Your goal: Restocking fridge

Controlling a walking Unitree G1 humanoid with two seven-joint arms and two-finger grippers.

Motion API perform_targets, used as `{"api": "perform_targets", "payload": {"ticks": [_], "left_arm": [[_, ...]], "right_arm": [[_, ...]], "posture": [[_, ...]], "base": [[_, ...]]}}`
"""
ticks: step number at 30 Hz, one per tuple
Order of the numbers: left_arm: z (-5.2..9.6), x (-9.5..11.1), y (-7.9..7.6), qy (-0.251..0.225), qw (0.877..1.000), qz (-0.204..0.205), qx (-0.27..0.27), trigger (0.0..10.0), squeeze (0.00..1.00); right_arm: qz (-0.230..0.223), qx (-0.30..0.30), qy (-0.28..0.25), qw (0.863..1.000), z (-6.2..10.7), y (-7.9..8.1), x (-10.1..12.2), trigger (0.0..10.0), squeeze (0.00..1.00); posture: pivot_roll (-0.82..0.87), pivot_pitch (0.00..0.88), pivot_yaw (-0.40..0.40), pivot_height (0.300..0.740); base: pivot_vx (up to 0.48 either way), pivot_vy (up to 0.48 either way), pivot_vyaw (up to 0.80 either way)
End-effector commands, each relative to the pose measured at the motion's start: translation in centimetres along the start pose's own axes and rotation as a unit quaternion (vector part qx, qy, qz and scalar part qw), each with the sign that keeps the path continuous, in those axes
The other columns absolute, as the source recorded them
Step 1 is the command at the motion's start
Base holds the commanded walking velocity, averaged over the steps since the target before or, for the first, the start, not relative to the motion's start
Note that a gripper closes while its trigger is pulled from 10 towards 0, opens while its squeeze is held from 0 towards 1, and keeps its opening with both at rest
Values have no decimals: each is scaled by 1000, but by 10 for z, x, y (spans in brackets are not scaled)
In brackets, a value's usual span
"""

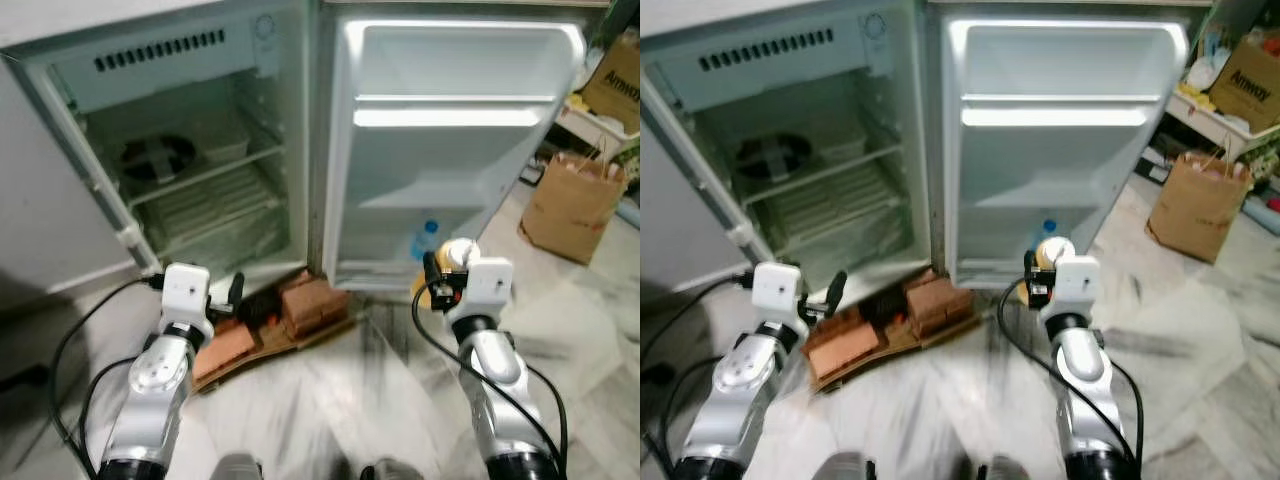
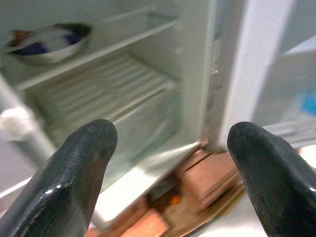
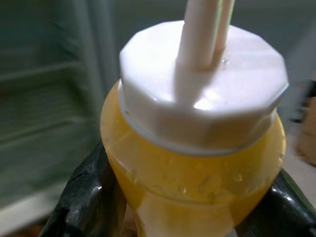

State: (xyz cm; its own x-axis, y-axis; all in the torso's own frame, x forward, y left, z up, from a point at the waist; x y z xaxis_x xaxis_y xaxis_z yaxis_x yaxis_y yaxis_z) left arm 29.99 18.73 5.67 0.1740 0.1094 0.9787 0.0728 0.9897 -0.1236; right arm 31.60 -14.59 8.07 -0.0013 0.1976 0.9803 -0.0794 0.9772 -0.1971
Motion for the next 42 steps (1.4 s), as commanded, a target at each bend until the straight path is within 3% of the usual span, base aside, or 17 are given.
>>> {"api": "perform_targets", "payload": {"ticks": [1,6,9,18,42], "left_arm": [[-4,6,-10,-10,1000,2,-17,10000,0],[-7,5,-13,-8,1000,5,-19,10000,0],[-8,7,-16,-13,999,-20,-28,10000,0],[-3,6,-21,-12,998,8,-59,10000,0],[-3,4,-33,-8,997,7,-81,10000,0]], "right_arm": [[14,-15,-10,1000,-1,-13,4,10000,0],[14,-14,-13,1000,-3,-14,6,10000,0],[14,-14,-15,1000,-6,-14,8,10000,0],[38,-28,-5,999,-8,-18,5,10000,0],[49,-31,2,998,-13,-19,4,10000,0]], "posture": [[63,78,-8,740],[66,76,-12,740],[65,78,-15,740],[61,85,-13,740],[62,83,-20,740]], "base": [[266,401,-556],[261,403,-210],[0,0,0],[91,0,0],[443,0,0]]}}
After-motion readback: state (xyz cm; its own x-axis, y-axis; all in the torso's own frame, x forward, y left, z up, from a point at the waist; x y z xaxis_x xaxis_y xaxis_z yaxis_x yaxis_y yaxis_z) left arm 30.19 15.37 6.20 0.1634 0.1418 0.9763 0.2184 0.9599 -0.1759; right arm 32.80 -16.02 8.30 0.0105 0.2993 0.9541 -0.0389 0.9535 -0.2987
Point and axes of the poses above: a point about 5 cm out from each wrist's last joint towards the gripper, its own z axis pointing back from the gripper into the wrist, its own x axis along the axis of the wrist's last joint, y = z × x, the point moved 4 cm from there along -z, pointing out of the wrist towards the gripper, and after that the axes turned 14 degrees about z, right-handed, at the moved point
